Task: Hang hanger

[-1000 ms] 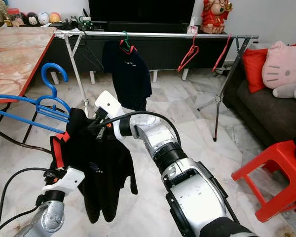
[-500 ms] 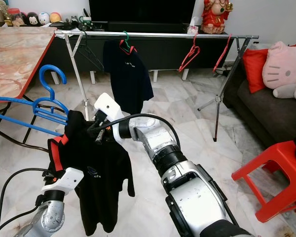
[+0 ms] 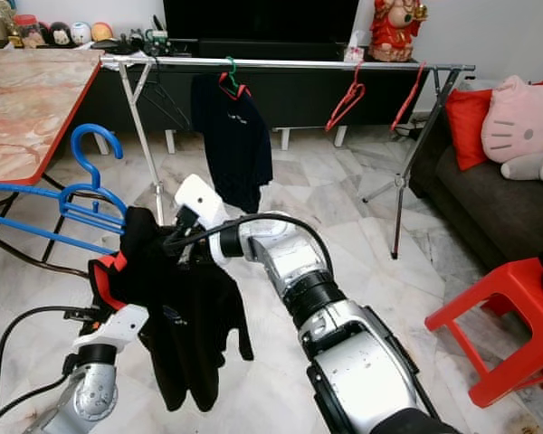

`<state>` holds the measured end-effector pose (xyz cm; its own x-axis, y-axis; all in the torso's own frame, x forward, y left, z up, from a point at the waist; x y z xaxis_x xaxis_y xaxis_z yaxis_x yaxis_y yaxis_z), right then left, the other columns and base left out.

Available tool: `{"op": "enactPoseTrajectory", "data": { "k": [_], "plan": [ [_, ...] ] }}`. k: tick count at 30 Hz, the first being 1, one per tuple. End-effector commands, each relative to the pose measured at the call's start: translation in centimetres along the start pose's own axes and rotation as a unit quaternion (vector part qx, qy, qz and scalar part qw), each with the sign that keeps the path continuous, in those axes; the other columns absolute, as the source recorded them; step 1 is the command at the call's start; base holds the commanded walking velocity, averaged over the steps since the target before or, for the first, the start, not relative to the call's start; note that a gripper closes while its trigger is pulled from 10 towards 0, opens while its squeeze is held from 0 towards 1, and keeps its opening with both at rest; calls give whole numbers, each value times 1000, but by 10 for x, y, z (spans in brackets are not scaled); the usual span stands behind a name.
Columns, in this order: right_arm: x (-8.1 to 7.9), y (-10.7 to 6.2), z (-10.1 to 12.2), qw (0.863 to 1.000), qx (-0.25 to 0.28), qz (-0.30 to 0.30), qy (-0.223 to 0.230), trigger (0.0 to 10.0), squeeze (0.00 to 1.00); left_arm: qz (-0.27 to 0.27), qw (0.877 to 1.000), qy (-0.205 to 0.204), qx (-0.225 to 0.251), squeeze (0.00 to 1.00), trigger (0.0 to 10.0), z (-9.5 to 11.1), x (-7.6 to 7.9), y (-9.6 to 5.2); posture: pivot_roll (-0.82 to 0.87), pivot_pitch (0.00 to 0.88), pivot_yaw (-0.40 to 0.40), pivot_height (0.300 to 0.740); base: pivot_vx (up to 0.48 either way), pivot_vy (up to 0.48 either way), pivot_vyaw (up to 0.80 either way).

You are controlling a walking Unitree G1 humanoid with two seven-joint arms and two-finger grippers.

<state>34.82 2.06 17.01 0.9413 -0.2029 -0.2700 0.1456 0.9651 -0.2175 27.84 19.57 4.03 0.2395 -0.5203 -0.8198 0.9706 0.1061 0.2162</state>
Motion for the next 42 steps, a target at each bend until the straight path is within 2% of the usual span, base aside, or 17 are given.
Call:
{"op": "enactPoseTrajectory", "data": {
  "k": [1, 9, 20, 22, 24, 27, 34, 36, 38, 42],
  "plan": [
    [-2, -1, 11, 1000, 11, 2, -19, 0, 0, -6, 1000, -15, -6, 0, 0, 0, 2, 1, -113, 0, -93, 740, 0, 0, 0],
    [-2, -1, 10, 1000, 11, -2, -19, 0, 0, -39, 999, -32, -9, 0, 0, 0, 10, -4, -111, 0, -91, 740, 0, 0, 0],
    [-1, -2, 10, 1000, 12, -4, -18, 0, 0, -43, 997, -59, -29, 0, 0, -5, 10, -6, -110, 0, -89, 740, 0, 0, 0],
    [4, -10, 10, 999, 16, -12, -28, 0, 0, -35, 993, -97, -61, 0, 0, -14, 6, -7, -106, 0, -88, 740, 0, 0, 0],
    [5, -11, 10, 999, 17, -13, -29, 0, 0, -34, 992, -102, -65, 0, 0, -15, 5, -7, -106, 0, -88, 740, 0, 0, 0],
    [19, -35, -6, 999, -8, -32, -41, 0, 0, -34, 985, -134, -99, 0, 0, -28, 3, -15, -107, 0, -85, 740, 0, 0, 0],
    [33, -66, -27, 997, -36, -63, -36, 0, 0, -34, 977, -170, -122, 0, 0, -36, 2, -21, -110, 0, -79, 740, 0, 0, 0],
    [34, -69, -28, 997, -38, -65, -36, 0, 0, -36, 976, -175, -124, 0, 0, -37, 2, -22, -110, 0, -79, 740, 0, 0, 0],
    [40, -84, -35, 995, -51, -74, -42, 0, 0, -41, 971, -196, -130, 0, 0, -39, 2, -24, -109, 0, -77, 740, 0, 0, 0],
    [41, -101, -32, 997, -20, -59, -48, 0, 0, -57, 962, -230, -137, 0, 0, -39, 5, -26, -110, 0, -73, 740, 0, 0, 0]
  ]
}}
Point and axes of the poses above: a point about 5 cm out from each wrist's last joint towards the gripper, its own y axis pointing out of the wrist towards the gripper, its own z axis along the axis of the wrist's last joint, x = y × z, the point moved 2 cm from there along y, pointing out of the wrist towards the gripper, and after that the axes turned 13 degrees about y, right-handed, at the moved point
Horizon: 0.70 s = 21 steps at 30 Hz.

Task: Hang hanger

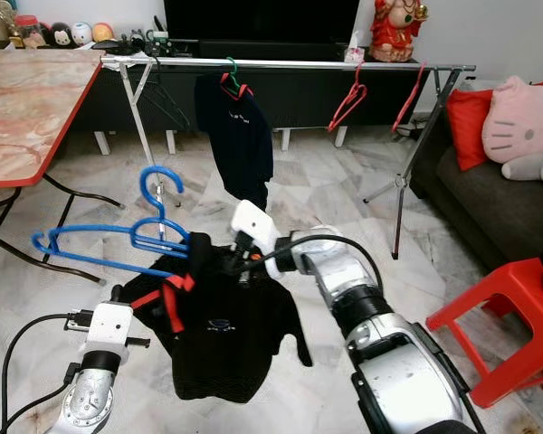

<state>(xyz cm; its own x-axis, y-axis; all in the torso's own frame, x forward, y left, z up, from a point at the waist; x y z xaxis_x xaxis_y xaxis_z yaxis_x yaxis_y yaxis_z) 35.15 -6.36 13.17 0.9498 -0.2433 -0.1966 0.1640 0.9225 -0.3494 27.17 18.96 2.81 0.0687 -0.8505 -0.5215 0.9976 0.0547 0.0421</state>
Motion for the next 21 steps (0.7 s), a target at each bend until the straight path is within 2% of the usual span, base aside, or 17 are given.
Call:
{"op": "enactPoseTrajectory", "data": {
  "k": [1, 6, 7, 9, 10, 13, 17, 20, 21],
  "plan": [
    [13, -34, 14, 998, 52, -29, -14, 0, 0, 37, 995, -22, -87, 0, 0, -34, -20, -15, -110, 0, -73, 740, 0, 0, 0],
    [15, -55, 4, 998, 54, -15, 2, 0, 0, 9, 995, -37, -95, 0, 0, -37, -17, -18, -112, 0, -71, 740, 0, 0, 0],
    [15, -55, 4, 998, 54, -15, 2, 0, 0, 9, 995, -37, -95, 0, 0, -37, -17, -18, -112, 0, -71, 740, 0, 0, 0],
    [13, -66, -1, 996, 75, 14, 40, 0, 0, -3, 993, -56, -102, 0, 0, -40, -15, -20, -110, 0, -71, 740, 0, 0, 0],
    [8, -74, -9, 995, 70, 52, 57, 0, 0, -13, 992, -64, -107, 0, 0, -41, -14, -22, -106, 0, -71, 740, 0, 0, 0],
    [5, -78, -14, 994, 62, 72, 61, 0, 0, -17, 991, -70, -109, 0, 0, -42, -13, -23, -106, 0, -71, 740, 0, 0, 0],
    [1, -90, -33, 993, 27, 89, 66, 0, 0, -21, 991, -76, -112, 0, 0, -44, -16, -25, -105, 0, -71, 740, 0, 0, 0],
    [1, -90, -33, 993, 28, 90, 67, 0, 0, -23, 990, -77, -112, 0, 0, -44, -16, -25, -105, 0, -71, 740, 0, 0, 0],
    [4, -95, -40, 995, 11, 69, 75, 0, 0, -28, 990, -79, -113, 0, 0, -45, -15, -26, -109, 0, -65, 740, 0, 0, 0]
  ]
}}
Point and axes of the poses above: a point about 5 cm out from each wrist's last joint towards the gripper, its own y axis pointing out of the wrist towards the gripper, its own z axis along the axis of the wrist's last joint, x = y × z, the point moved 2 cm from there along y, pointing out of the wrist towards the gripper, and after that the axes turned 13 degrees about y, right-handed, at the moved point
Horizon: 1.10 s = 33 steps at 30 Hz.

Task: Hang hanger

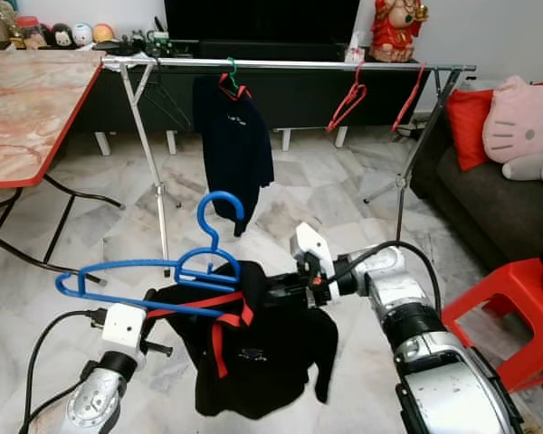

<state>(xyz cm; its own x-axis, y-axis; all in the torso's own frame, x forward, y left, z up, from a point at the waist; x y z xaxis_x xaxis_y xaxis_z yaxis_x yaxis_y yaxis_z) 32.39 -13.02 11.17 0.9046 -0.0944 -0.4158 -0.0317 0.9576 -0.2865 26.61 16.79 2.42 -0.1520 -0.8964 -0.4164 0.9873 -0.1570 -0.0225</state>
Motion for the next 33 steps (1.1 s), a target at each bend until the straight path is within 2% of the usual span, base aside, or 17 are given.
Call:
{"op": "enactPoseTrajectory", "data": {
  "k": [1, 3, 5, 6, 9, 11, 14, 17, 20, 26, 33],
  "plan": [
    [5, -45, -10, 998, -32, -63, -3, 0, 0, 76, 988, -34, -129, 0, 0, -48, -34, -30, -107, 0, -63, 740, 0, 0, 0],
    [4, -47, -21, 994, -77, -71, -15, 0, 0, 65, 989, -34, -130, 0, 0, -48, -32, -29, -107, 0, -63, 740, 0, 0, 0],
    [4, -47, -24, 994, -84, -70, -16, 0, 0, 60, 989, -35, -130, 0, 0, -48, -31, -30, -107, 0, -62, 740, 0, 0, 0],
    [4, -47, -24, 994, -83, -68, -14, 0, 0, 56, 989, -36, -130, 0, 0, -48, -30, -30, -107, 0, -62, 740, 0, 0, 0],
    [5, -52, -14, 997, -33, -72, -3, 0, 0, 49, 989, -45, -132, 0, 0, -49, -29, -31, -107, 0, -59, 740, 0, 0, 0],
    [4, -56, -15, 997, -32, -67, -2, 0, 0, 47, 989, -53, -134, 0, 0, -49, -28, -31, -102, 0, -60, 740, 0, 0, 0],
    [1, -61, -23, 996, -58, -61, -8, 0, 0, 36, 988, -60, -136, 0, 0, -50, -27, -32, -102, 0, -60, 740, 0, 0, 0],
    [2, -66, -24, 996, -59, -73, -7, 0, 0, 31, 988, -63, -137, 0, 0, -50, -26, -33, -102, 0, -60, 740, 0, 0, 0],
    [9, -77, -31, 987, -85, -138, -9, 0, 0, 30, 987, -76, -141, 0, 0, -52, -26, -34, -105, 0, -58, 740, 0, 0, 0],
    [7, -83, -41, 985, -99, -143, -1, 0, 0, 33, 986, -84, -139, 0, 0, -51, -29, -35, -104, 0, -56, 740, 0, 0, 0],
    [7, -83, -41, 985, -99, -143, -1, 0, 0, 33, 986, -84, -139, 0, 0, -51, -29, -35, -104, 0, -56, 740, 0, 0, 0]
  ]
}}
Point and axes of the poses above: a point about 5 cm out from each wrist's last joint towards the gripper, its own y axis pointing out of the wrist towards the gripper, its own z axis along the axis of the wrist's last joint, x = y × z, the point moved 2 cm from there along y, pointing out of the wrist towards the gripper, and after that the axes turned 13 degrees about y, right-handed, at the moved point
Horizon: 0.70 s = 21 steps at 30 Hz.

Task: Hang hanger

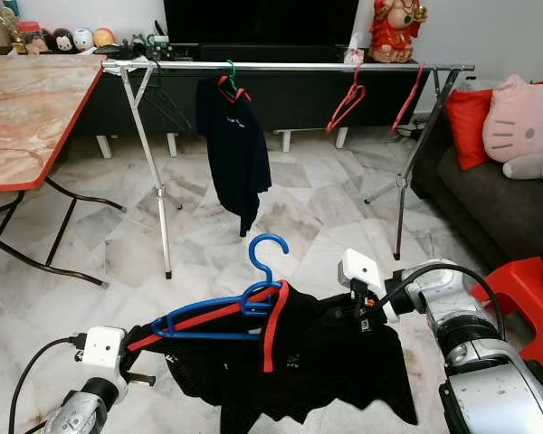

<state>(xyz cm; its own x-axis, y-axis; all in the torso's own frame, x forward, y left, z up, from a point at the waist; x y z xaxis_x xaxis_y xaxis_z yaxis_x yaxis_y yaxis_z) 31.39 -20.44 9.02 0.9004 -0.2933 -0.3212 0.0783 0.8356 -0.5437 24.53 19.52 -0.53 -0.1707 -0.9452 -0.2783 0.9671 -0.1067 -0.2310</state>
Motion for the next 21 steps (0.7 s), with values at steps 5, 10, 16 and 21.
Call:
{"op": "enactPoseTrajectory", "data": {
  "k": [5, 10, 16, 21],
  "plan": [
    [5, -18, -1, 999, 6, -33, 4, 0, 0, 48, 998, -18, -29, 0, 0, -13, -22, -8, -104, 0, -56, 740, 0, 0, 0],
    [5, -18, -1, 999, 6, -33, 4, 0, 0, 48, 998, -18, -29, 0, 0, -13, -22, -8, -104, 0, -56, 740, 0, 0, 0],
    [5, -18, -1, 999, 6, -33, 4, 0, 0, 48, 998, -18, -29, 0, 0, -13, -22, -8, -104, 0, -56, 740, 0, 0, 0],
    [5, -18, -1, 999, 6, -33, 4, 0, 0, 48, 998, -18, -29, 0, 0, -13, -22, -8, -104, 0, -56, 740, 0, 0, 0]
  ]
}}
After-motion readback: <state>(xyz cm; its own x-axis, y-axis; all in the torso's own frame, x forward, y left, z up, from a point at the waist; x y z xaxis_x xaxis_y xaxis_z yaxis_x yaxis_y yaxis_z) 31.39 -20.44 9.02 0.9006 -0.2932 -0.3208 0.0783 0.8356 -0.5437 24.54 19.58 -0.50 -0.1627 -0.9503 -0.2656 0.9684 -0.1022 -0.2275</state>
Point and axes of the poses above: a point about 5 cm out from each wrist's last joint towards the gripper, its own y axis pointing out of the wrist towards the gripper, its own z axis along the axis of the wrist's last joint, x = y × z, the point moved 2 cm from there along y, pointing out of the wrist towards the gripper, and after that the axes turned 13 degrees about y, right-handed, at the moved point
